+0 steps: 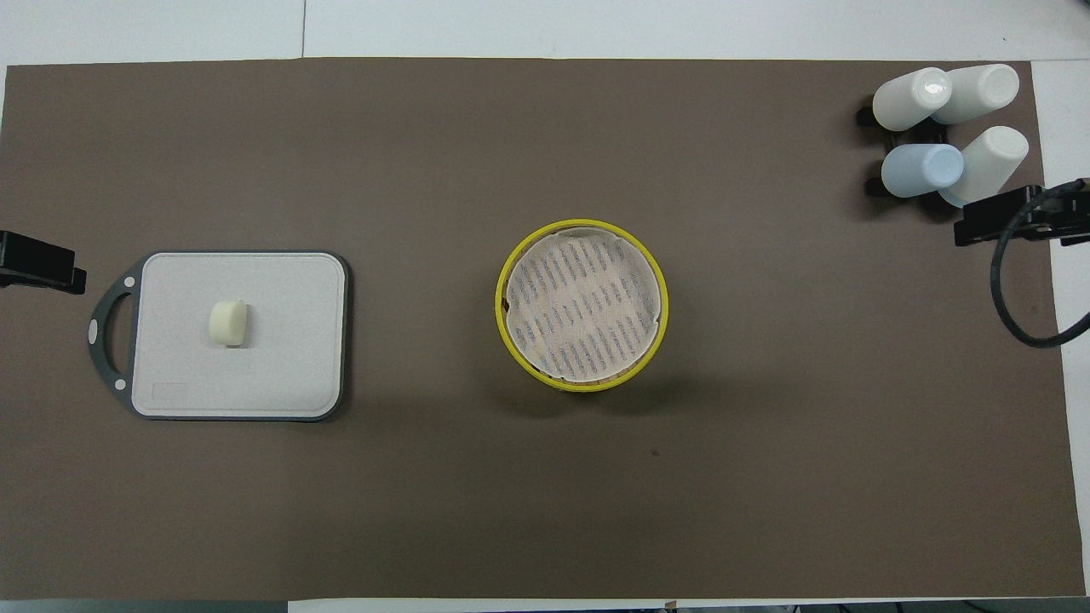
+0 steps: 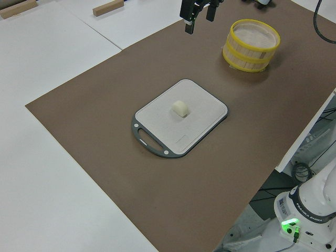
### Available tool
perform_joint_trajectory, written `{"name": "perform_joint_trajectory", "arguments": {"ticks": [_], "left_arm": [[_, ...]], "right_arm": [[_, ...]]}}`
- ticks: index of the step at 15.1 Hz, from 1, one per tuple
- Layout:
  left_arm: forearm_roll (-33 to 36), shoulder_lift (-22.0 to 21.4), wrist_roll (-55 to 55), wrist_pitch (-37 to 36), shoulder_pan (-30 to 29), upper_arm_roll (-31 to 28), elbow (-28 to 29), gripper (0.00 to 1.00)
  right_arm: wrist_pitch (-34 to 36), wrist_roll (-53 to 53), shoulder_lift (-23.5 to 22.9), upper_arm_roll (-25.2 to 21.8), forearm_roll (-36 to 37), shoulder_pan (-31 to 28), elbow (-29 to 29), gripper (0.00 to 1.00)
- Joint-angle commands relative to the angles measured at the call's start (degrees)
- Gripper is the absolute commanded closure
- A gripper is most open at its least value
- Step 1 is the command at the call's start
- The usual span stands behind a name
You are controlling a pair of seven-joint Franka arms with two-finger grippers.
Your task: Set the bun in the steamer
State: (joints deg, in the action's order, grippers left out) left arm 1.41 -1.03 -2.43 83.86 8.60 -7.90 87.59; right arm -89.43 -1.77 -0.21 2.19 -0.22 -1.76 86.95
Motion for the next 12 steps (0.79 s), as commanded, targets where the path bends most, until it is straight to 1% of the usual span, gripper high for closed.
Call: {"name": "perform_joint_trajectory", "arguments": {"ticks": [1, 5, 7, 8, 9, 10, 12], "left_arm": [[-0.71, -2.22, -0.39, 1.92, -0.51, 0.08, 2.94, 0.00], [-2.55, -2.31, -0.65, 1.83, -1.64, 0.08, 3.12, 0.00], [-3.35, -2.31, -0.74, 1.83, -1.83, 0.08, 3.20, 0.00], [-3.35, -2.31, -0.74, 1.75, -1.83, 0.08, 3.29, 0.00], [-3.35, -2.31, -0.74, 1.83, -1.83, 0.08, 3.29, 0.00], [-3.35, -2.31, -0.74, 1.83, -1.83, 0.08, 3.29, 0.00], [-3.35, -2.31, -0.74, 1.83, -1.83, 0.08, 3.29, 0.00]], "right_arm": [[0.65, 1.51, -0.67, 0.36, 0.92, 0.35, -0.82, 0.00], [1.36, 0.98, -0.14, 0.36, 0.74, -0.09, -0.03, 0.00], [5.47, 0.98, 0.29, -0.16, 0.57, 0.61, -0.12, 0.00], [4.80, 1.41, 0.64, 0.27, 1.00, 1.22, 0.14, 0.00], [1.92, 0.64, 0.56, 0.45, 0.40, 3.06, 0.84, 0.00], [-0.63, -1.11, 0.04, 0.45, 0.22, 6.56, 1.11, 0.00], [-2.06, -11.79, -2.41, 0.45, -0.22, 13.16, -0.02, 0.00]]}}
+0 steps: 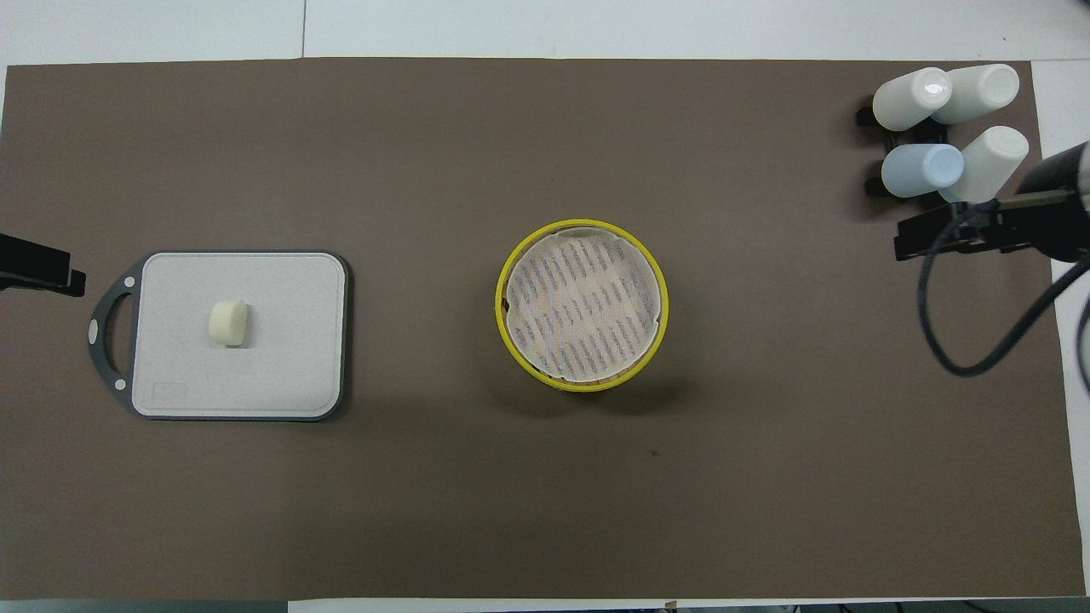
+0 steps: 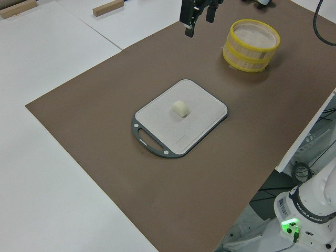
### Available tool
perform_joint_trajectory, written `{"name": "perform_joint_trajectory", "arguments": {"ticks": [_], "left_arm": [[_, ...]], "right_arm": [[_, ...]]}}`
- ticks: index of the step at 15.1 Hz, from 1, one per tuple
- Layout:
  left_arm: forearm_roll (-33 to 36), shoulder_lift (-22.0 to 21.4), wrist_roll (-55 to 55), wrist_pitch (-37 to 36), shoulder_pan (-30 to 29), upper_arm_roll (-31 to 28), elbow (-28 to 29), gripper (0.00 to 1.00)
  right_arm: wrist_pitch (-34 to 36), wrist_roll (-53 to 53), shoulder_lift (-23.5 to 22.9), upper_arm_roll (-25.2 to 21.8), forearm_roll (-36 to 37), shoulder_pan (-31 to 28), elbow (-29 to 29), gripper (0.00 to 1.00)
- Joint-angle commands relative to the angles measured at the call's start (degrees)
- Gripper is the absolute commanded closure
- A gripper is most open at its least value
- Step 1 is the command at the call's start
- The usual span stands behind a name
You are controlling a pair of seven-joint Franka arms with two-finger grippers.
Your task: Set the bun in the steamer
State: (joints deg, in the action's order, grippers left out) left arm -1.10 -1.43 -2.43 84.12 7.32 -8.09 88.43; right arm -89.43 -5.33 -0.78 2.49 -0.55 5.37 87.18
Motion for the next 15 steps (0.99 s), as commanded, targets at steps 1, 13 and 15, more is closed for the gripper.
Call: {"name": "perform_joint_trajectory", "arguments": {"ticks": [1, 13, 15], "left_arm": [[-0.83, -1.91, -0.83, 1.49, -0.55, 0.26, 2.36, 0.00], [-0.57, -1.66, -11.37, 40.14, 0.93, 0.35, 35.93, 0.00], [-0.39, 1.07, -11.81, 42.87, 1.12, 0.35, 36.54, 0.00]], "right_arm": [[-2.85, -14.47, -4.03, 0.24, 0.02, 10.50, -1.48, 0.00], [-18.93, -39.50, -31.66, -0.20, 4.33, 32.85, -13.82, 0.00], [-22.09, -39.59, -30.17, -0.20, 4.42, 32.78, -8.99, 0.00]]}}
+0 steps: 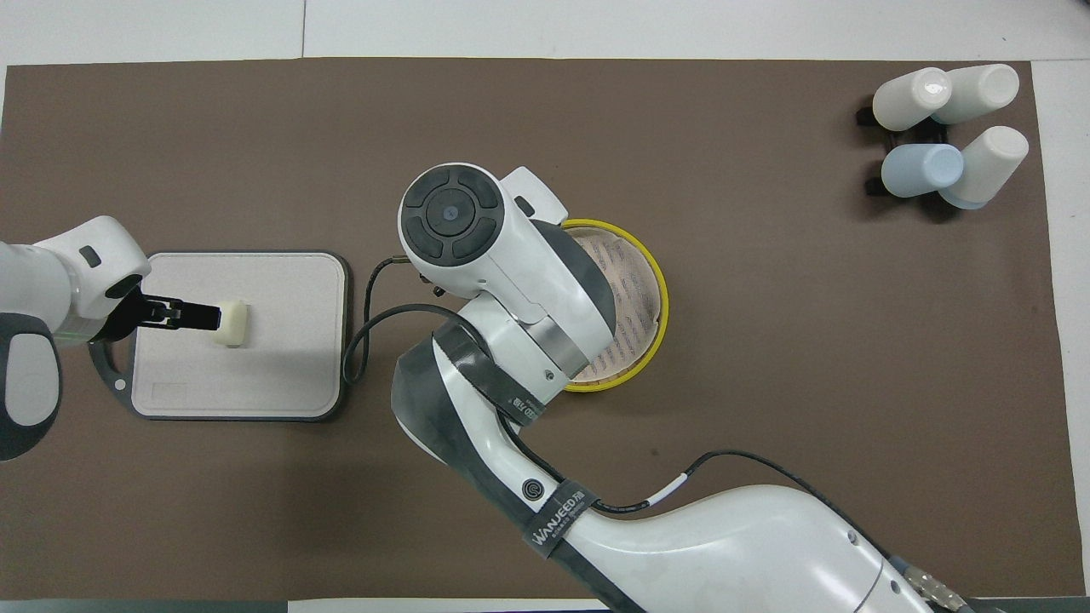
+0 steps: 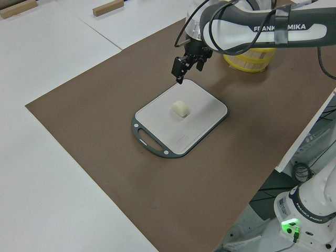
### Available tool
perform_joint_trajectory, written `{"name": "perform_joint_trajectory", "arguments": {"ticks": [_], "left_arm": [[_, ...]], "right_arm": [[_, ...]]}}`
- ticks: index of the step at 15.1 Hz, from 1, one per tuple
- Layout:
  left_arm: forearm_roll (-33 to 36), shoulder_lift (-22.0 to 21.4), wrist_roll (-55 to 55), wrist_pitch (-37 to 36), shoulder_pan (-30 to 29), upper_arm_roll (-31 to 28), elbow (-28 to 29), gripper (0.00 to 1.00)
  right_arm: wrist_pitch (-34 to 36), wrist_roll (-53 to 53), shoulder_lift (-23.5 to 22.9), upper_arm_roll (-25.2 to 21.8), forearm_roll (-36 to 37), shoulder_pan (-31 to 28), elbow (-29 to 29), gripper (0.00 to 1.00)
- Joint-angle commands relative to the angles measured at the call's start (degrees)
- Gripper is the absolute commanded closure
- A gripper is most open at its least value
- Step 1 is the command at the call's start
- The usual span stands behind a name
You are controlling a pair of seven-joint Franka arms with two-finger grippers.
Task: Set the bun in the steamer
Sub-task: 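Grasp the bun with the left gripper while the right gripper grasps the lid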
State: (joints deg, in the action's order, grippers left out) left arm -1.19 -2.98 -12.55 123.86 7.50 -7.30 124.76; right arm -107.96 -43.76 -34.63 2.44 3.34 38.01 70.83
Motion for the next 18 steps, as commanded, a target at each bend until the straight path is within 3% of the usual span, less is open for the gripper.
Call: {"name": "perform_joint_trajectory", "arguments": {"ticks": [1, 4, 5, 7, 9, 10, 14, 15, 18], "left_arm": [[-0.31, 3.41, -1.77, 5.32, 0.85, -0.44, 1.18, 0.00], [-0.31, 4.48, -2.04, 14.20, 1.02, -0.44, 6.54, 0.00], [-0.31, 4.56, -3.17, 14.83, 1.46, -0.44, 7.07, 0.00], [-0.31, 5.18, -8.08, 16.23, -0.46, -0.53, 7.43, 0.00], [-0.31, 5.44, -7.84, 17.73, -1.97, -0.44, 7.43, 0.00], [-0.31, 6.05, -7.66, 18.26, -1.79, -0.44, 7.60, 0.00], [-0.31, 8.16, -5.91, 20.89, -0.47, -0.35, 8.22, 0.01], [-0.31, 9.12, -4.43, 21.42, -0.30, -0.26, 8.22, 0.03], [-0.31, 10.10, -3.97, 22.31, 1.46, -0.35, 8.22, 0.32]], "right_arm": [[-5.49, -1.16, 4.74, -0.16, 0.52, 0.13, 10.09, 0.00], [-11.82, -1.25, 7.47, -0.07, 0.52, 0.31, 18.10, 0.00], [-11.92, -1.16, 7.47, -0.07, 0.52, 0.22, 18.29, 0.14], [-11.31, -1.16, 7.47, 0.02, 0.35, 0.05, 17.85, 0.58], [-10.87, -0.98, 7.30, 0.10, 0.35, -0.30, 17.06, 0.93], [-10.44, -0.89, 7.30, 0.11, 0.35, -0.48, 16.80, 1.00], [-7.90, -0.80, 7.12, 0.11, 0.79, -0.13, 13.82, 1.00], [-2.14, -0.37, 6.43, -0.07, 1.48, -0.57, 10.50, 1.00], [8.27, 5.50, 8.16, -0.33, 0.71, -4.86, 2.39, 1.00]]}}
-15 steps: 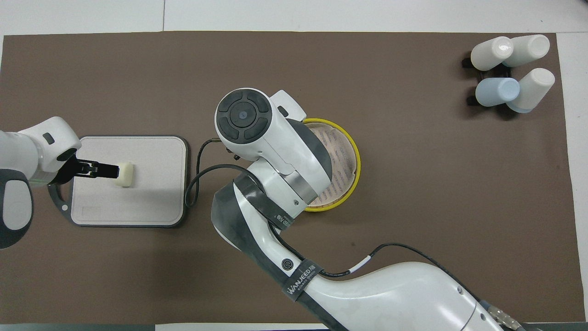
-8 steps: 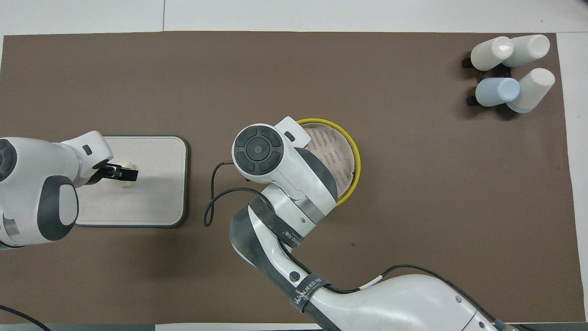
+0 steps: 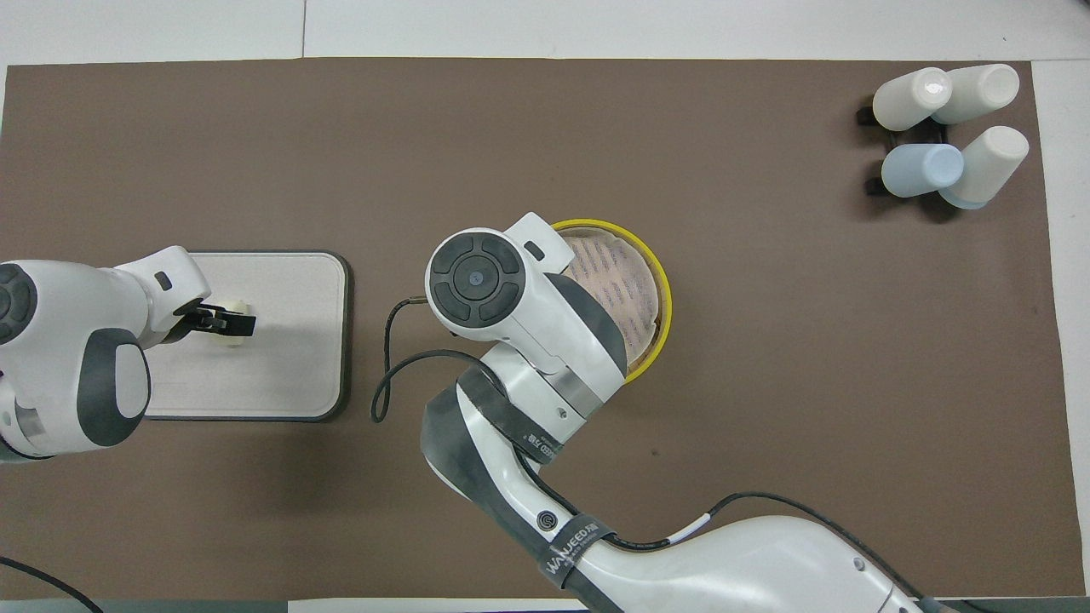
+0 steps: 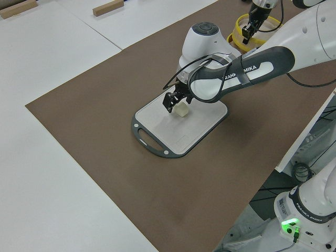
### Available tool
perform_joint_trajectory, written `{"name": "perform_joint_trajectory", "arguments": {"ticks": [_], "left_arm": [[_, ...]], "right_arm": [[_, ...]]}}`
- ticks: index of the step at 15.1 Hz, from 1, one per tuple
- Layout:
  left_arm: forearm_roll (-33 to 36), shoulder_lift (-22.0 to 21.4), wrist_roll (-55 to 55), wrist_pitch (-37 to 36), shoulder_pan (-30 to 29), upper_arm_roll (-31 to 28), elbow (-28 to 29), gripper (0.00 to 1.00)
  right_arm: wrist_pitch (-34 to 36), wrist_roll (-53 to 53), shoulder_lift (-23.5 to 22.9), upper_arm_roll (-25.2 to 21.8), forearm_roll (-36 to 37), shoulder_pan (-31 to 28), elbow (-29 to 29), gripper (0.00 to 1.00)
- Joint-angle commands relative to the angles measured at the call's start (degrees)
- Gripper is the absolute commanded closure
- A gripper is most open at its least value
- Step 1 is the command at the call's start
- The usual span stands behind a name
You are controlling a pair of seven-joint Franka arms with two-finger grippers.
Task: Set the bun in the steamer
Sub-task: 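Grasp the bun with the left gripper while the right gripper grasps the lid, then lift the lid aside with the right gripper while the left gripper lifts the bun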
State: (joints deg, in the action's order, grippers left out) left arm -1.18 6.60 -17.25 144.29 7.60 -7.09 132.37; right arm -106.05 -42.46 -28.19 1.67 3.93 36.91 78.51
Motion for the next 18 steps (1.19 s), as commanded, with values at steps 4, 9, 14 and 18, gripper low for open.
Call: {"name": "perform_joint_trajectory", "arguments": {"ticks": [4, 9, 14, 18], "left_arm": [[-0.31, 0.52, 0.38, 0.12, 1.10, -0.55, -0.27, 0.78], [-0.57, 0.61, 8.68, -11.88, 3.98, -0.12, -9.72, 0.84], [-3.81, 8.15, 38.98, -25.45, 18.99, -0.03, -31.79, 0.84], [-4.62, 11.85, 57.39, -17.40, 33.40, -0.03, -34.38, 0.84]], "right_arm": [[20.85, 18.16, 9.37, 0.61, -0.59, -13.15, -4.25, 1.00], [32.29, 41.70, 14.30, 0.52, -0.59, -29.58, -2.75, 1.00], [35.03, 52.56, 15.71, 0.35, 0.47, -37.43, -1.18, 1.00], [34.42, 53.97, 16.68, 0.35, 0.56, -37.78, 1.02, 1.00]]}}
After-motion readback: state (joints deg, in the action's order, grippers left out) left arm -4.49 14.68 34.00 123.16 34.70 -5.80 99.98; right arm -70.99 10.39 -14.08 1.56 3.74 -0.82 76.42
